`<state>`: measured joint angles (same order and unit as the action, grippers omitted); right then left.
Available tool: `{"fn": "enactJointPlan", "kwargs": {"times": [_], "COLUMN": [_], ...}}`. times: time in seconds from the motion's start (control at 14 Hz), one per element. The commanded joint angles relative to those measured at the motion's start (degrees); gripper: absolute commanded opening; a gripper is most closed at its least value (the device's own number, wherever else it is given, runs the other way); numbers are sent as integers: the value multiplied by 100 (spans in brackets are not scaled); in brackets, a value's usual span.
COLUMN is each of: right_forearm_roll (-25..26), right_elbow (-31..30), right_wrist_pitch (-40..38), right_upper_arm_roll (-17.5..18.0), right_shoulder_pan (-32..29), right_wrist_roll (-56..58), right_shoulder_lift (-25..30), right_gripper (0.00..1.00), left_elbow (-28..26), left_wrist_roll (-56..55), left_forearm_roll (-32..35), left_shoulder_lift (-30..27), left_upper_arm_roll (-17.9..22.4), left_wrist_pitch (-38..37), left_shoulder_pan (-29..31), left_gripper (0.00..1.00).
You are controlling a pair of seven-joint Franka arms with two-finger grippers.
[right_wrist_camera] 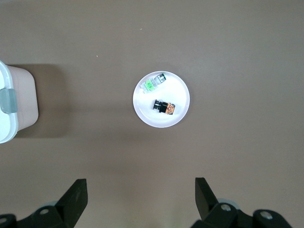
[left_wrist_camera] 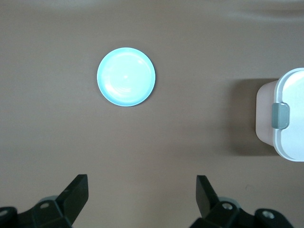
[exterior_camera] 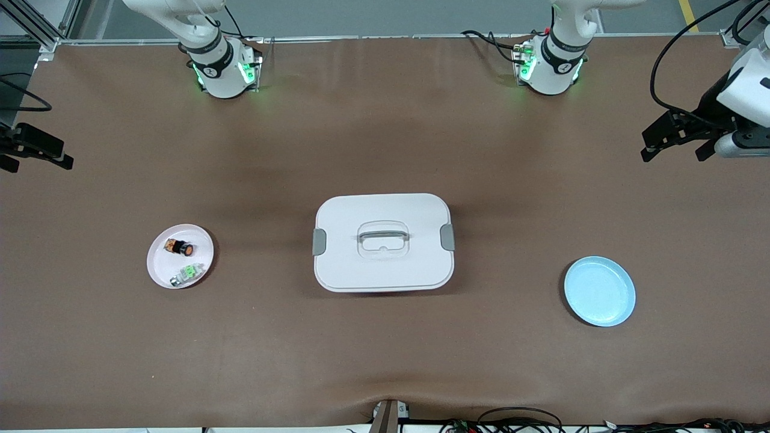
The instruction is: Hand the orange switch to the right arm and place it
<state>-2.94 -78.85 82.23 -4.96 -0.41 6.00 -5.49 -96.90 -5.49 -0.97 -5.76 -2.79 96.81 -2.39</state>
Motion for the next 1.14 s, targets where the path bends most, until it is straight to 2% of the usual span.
{"fn": "enactJointPlan", "kwargs": {"times": [0.0, 0.28, 0.57, 1.07], "right_forearm_roll": [119, -39, -48, -66], "right_elbow": [-61, -61, -96, -131], "right_wrist_pitch": [47, 30, -23, -120], "right_upper_arm_roll": [-58, -102, -111, -102], "right_shoulder_pan": [50, 50, 24, 15], "right_wrist_roll": [-99, -99, -563, -600], "right_shoulder_lift": [84, 119, 145, 145], "right_gripper": [100, 100, 100, 100], "left_elbow": [162, 162, 162, 162], "left_wrist_roll": [-48, -48, -48, -39], "left_forearm_roll": [63, 54, 45, 36], "left_shoulder_lift": [67, 75, 75, 84], "left_upper_arm_roll": [-3, -3, -3, -3], "left_wrist_pitch": [-127, -127, -127, -162], "left_shoulder_pan": [-34, -25, -25, -16], "left_gripper": [100, 100, 100, 100]}}
